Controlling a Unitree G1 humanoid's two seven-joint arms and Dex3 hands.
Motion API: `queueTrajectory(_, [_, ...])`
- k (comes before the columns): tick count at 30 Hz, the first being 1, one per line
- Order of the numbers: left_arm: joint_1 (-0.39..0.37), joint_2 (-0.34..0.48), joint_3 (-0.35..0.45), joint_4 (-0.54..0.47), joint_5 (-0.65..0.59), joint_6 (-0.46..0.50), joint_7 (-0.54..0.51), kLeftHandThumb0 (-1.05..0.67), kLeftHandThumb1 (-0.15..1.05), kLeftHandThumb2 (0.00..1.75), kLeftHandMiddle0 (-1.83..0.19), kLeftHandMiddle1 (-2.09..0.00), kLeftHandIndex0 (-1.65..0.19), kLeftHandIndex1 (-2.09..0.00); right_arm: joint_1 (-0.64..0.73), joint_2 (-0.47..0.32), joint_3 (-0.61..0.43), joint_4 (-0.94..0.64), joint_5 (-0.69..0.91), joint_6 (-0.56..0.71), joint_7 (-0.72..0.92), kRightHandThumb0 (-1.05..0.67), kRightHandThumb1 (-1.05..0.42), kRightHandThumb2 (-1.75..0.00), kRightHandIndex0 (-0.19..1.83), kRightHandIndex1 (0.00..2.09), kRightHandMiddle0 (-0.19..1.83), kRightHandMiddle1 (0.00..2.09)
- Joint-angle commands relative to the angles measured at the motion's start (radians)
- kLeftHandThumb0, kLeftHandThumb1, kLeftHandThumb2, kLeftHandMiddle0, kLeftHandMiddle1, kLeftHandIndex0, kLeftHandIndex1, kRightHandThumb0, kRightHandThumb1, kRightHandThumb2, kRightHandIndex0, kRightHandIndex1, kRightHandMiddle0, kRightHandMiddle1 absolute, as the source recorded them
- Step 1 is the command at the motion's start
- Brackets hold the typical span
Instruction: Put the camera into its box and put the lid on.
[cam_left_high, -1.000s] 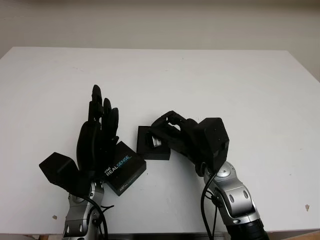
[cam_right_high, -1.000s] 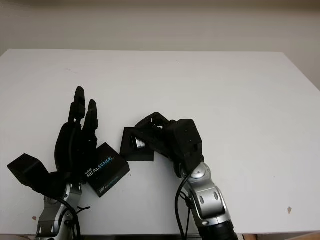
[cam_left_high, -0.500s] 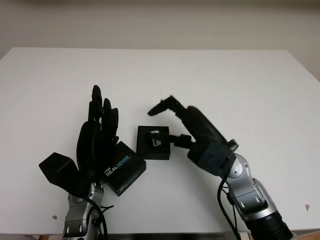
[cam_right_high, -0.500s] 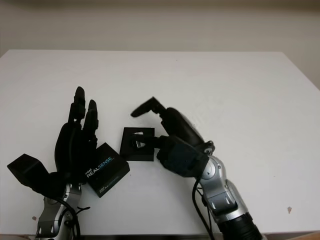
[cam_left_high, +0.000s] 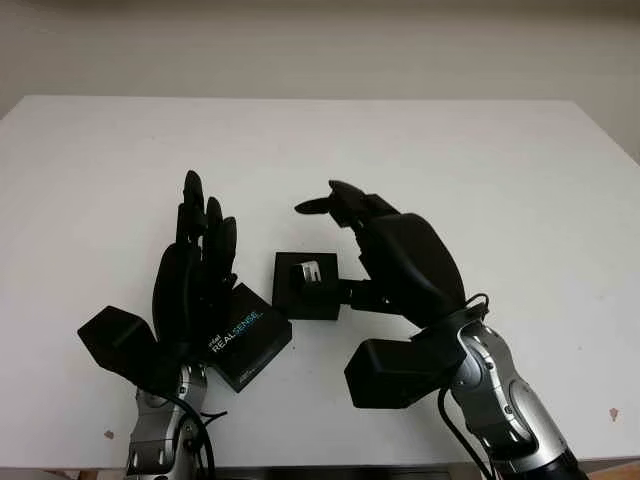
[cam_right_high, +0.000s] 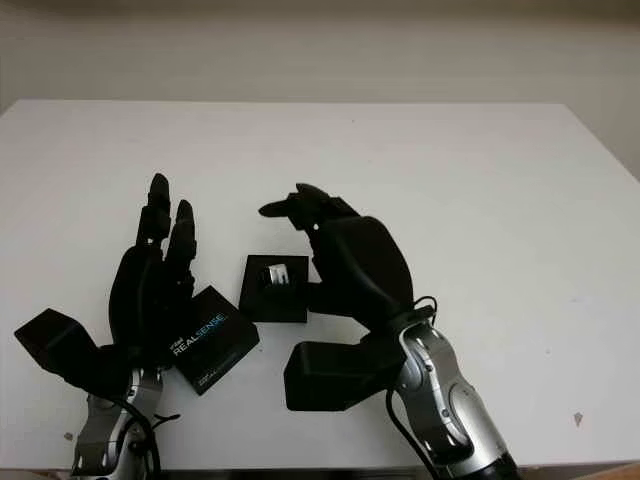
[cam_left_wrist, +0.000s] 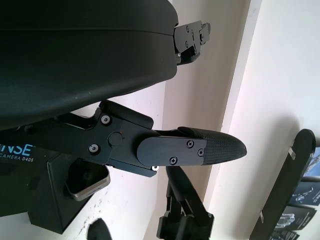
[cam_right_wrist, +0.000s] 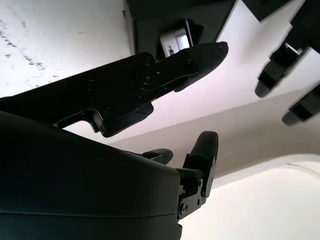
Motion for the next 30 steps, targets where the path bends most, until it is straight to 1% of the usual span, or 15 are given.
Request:
queueTrajectory(1, [0.015,0.003,-0.001,-0.007,0.003,0.007,0.003,-0.75,1.05,0.35,0.19,0.00,0.19,0.00,-0.022,-0.017,-0.001,0.014,-0.028,-0.008,-0.006,-0.74,-0.97,-0.06,0.31,0.17,0.13,0.94])
queueTrajectory(5, [0.017,0.006,-0.004,-0.004,0.012,-0.003,0.000,-0.75,1.05,0.36,0.19,0.00,0.19,0.00,-0.027,-0.019,0.004,0.017,-0.093,0.006,-0.016,-0.76,-0.97,-0.06,0.33,0.19,0.17,0.97])
queueTrajectory(14, [0.012,0.000,-0.005,0.004,0.012,-0.004,0.002,-0.75,1.05,0.37,0.19,0.00,0.19,0.00,-0.019,0.048,0.052,0.001,-0.233,0.126,0.021,-0.77,-1.02,-0.07,0.35,0.21,0.20,1.01])
queueTrajectory(19, [0.016,0.001,-0.008,0.010,0.021,-0.011,0.002,-0.74,1.05,0.38,0.19,0.00,0.19,0.00,-0.027,0.092,0.076,0.013,-0.269,0.184,0.055,-0.75,-1.04,-0.07,0.34,0.21,0.21,0.90])
queueTrajectory(24, [0.018,-0.004,-0.012,0.003,0.018,0.004,0.005,-0.75,1.05,0.38,0.19,0.00,0.19,0.00,-0.038,0.132,0.085,0.016,-0.249,0.222,0.105,-0.74,-1.05,-0.08,0.32,0.20,0.21,0.82])
queueTrajectory(30, [0.018,-0.005,-0.011,0.005,0.020,-0.001,0.005,-0.74,1.05,0.38,0.19,0.00,0.19,0.00,-0.048,0.129,0.087,0.022,-0.244,0.223,0.121,-0.74,-1.05,-0.07,0.33,0.20,0.24,0.78])
